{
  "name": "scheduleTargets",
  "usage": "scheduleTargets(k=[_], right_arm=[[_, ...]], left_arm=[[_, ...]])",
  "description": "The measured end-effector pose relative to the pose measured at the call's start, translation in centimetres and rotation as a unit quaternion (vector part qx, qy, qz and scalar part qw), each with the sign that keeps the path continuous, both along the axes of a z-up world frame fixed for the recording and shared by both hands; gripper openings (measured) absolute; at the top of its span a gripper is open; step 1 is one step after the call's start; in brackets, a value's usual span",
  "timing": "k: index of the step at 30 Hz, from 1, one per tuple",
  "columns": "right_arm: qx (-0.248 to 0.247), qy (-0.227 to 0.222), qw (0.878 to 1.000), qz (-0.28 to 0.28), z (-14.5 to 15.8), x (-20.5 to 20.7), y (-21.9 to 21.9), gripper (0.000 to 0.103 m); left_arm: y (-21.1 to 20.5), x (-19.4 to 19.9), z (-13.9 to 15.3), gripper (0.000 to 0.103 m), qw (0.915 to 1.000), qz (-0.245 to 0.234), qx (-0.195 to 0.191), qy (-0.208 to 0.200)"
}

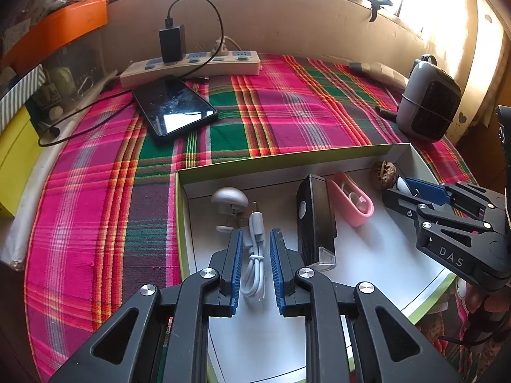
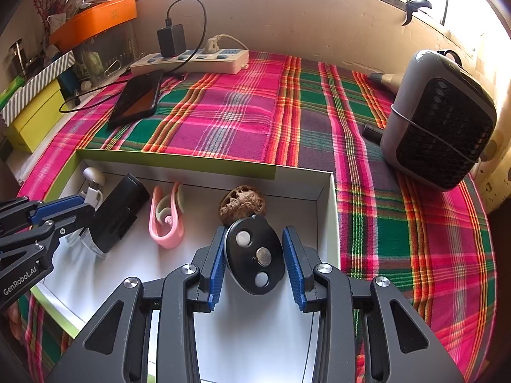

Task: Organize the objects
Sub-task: 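Open the left gripper releasing the cable while the right gripper releases the black object in the box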

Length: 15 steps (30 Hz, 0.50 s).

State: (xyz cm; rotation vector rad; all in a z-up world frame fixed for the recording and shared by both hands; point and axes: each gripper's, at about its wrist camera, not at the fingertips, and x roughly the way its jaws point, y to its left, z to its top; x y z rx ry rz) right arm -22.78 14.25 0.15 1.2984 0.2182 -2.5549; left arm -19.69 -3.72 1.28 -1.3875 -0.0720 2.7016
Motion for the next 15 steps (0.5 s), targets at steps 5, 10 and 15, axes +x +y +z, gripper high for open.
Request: scheduleTargets(k=[5, 10, 15], right_arm=[[-0.004, 0.001, 1.0, -0.003, 0.07, 0.02, 0.03, 0.036], [-0.008, 0.0, 1.0, -0.004, 0.14, 0.02, 0.14, 0.036], [-0.011, 0.002, 1.0, -0.007, 0.23, 0.23, 0.26, 0.037]], left_arm=[[0.03, 0.03, 0.04, 0.016, 1.0, 0.0, -0.001, -0.001], [0.03, 0.02, 0.08, 0.017, 1.0, 0.001, 0.0, -0.001], [0.07, 0.18, 0.12, 0.017, 1.0, 0.003, 0.0, 0.0]])
